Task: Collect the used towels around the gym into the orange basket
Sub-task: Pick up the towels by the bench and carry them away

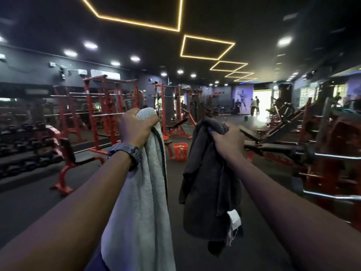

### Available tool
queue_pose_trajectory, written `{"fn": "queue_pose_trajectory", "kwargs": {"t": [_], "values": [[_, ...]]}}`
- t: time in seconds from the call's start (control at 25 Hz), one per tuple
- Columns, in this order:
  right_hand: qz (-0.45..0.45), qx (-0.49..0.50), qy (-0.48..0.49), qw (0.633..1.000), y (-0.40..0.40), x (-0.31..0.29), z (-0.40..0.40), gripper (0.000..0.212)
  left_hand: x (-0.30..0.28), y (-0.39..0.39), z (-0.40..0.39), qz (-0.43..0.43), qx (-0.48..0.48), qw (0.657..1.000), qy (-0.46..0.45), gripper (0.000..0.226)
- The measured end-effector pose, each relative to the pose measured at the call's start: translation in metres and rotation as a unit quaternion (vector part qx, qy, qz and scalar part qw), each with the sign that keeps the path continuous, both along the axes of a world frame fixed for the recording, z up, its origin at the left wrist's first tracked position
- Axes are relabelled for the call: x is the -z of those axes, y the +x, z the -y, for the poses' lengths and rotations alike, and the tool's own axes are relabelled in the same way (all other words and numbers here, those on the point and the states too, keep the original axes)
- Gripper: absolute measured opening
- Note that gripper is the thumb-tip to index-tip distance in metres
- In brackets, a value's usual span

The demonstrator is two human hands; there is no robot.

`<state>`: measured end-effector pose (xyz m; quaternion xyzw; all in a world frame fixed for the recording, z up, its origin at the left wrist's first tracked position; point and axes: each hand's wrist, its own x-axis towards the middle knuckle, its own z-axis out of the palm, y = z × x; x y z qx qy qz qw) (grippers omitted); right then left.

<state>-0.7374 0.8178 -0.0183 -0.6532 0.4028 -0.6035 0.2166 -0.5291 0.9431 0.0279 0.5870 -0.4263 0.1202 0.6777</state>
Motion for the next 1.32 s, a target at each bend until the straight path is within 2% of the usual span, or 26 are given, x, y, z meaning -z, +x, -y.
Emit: {"fn": "queue_pose_trajectory", "kwargs": {"t": [0.2, 0.36, 0.52, 0.8, 1.0, 1.12, 1.32], "values": [[-0.022, -0.009, 0.014, 1.0, 0.055, 0.0, 0.104, 0.028, 0.006, 0.042, 0.098, -0.035, 0.009, 0.999, 0.003, 0.032], [-0.042, -0.012, 0.015, 0.999, 0.104, 0.007, 0.202, 0.026, 0.02, 0.092, 0.197, -0.047, 0.013, 0.999, 0.008, 0.025], [-0.04, 0.007, 0.015, 0.999, 0.15, 0.006, 0.299, 0.022, 0.022, 0.147, 0.3, -0.048, 0.013, 0.999, 0.011, 0.035], [-0.023, 0.02, 0.018, 0.999, 0.231, 0.001, 0.474, 0.032, 0.014, 0.225, 0.477, -0.009, 0.029, 0.998, 0.046, 0.025], [-0.005, 0.012, 0.015, 1.0, 0.285, 0.016, 0.621, 0.023, 0.022, 0.284, 0.621, 0.006, 0.024, 0.999, 0.037, 0.03], [0.004, -0.001, 0.018, 1.0, 0.316, 0.011, 0.71, 0.027, 0.018, 0.32, 0.707, 0.007, 0.013, 0.999, 0.039, 0.035], [-0.02, -0.012, 0.007, 1.0, 0.379, 0.004, 0.849, 0.027, 0.019, 0.379, 0.837, -0.016, 0.004, 0.999, 0.037, 0.029]]}}
